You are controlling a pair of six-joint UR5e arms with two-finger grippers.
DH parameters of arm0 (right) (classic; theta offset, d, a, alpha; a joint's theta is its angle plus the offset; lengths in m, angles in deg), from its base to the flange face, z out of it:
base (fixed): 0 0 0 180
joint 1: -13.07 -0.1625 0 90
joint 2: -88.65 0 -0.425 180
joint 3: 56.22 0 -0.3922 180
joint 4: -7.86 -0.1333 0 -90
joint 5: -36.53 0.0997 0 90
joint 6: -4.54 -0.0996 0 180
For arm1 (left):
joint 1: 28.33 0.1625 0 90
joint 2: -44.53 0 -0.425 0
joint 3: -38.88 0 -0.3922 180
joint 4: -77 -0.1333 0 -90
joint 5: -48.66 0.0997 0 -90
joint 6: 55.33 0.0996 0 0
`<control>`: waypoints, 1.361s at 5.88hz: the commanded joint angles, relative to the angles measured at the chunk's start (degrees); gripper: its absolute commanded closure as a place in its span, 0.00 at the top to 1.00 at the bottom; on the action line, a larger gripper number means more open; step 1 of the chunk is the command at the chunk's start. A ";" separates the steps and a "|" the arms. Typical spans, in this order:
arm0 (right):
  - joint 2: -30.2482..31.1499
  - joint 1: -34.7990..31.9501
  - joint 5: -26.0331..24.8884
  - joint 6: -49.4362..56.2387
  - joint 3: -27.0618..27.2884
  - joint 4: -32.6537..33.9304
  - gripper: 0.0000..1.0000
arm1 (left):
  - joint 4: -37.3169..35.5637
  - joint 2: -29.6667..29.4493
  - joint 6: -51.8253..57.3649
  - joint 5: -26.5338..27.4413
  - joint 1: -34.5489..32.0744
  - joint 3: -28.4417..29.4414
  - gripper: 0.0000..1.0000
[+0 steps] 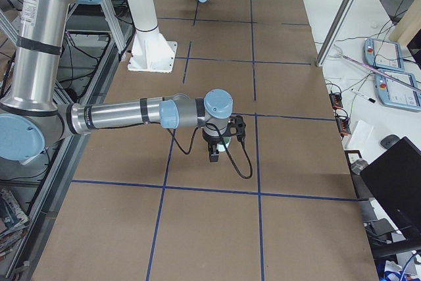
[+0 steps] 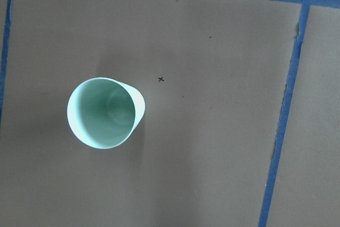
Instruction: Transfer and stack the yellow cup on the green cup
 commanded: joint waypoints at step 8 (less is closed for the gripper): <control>-1.58 0.09 4.57 -0.45 0.12 -3.60 1.00 | 6.20 -18.64 47.64 41.55 -15.67 -4.64 0.00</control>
